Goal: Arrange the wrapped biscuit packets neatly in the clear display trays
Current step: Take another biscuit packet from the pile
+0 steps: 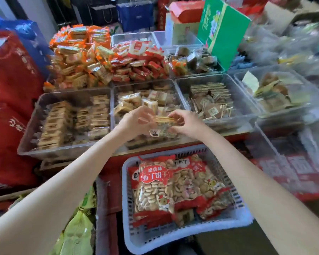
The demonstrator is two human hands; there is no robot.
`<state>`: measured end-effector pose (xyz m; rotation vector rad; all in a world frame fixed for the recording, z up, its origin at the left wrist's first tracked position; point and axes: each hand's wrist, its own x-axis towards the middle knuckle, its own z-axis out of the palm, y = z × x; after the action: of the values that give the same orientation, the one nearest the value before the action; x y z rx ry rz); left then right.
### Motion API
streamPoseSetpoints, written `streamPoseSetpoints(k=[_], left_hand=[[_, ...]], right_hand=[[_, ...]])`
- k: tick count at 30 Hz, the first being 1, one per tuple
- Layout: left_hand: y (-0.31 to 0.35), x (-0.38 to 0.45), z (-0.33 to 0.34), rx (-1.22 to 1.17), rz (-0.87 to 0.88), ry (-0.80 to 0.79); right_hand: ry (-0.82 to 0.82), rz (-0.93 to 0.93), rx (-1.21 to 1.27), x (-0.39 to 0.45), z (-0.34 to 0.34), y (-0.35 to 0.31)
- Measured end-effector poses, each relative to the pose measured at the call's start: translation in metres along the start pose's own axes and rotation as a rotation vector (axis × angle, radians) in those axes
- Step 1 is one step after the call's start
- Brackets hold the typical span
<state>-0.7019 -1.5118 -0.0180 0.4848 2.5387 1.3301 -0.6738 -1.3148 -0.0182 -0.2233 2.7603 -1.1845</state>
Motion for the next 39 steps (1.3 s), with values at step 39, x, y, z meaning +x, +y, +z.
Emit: streamPoseSetpoints(k=[39], left_hand=[[-0.022,-0.027,0.054,0.310,-0.286,0.068]], right_hand=[[0.240,0.260,-0.111,0.005,-0.019,0.097]])
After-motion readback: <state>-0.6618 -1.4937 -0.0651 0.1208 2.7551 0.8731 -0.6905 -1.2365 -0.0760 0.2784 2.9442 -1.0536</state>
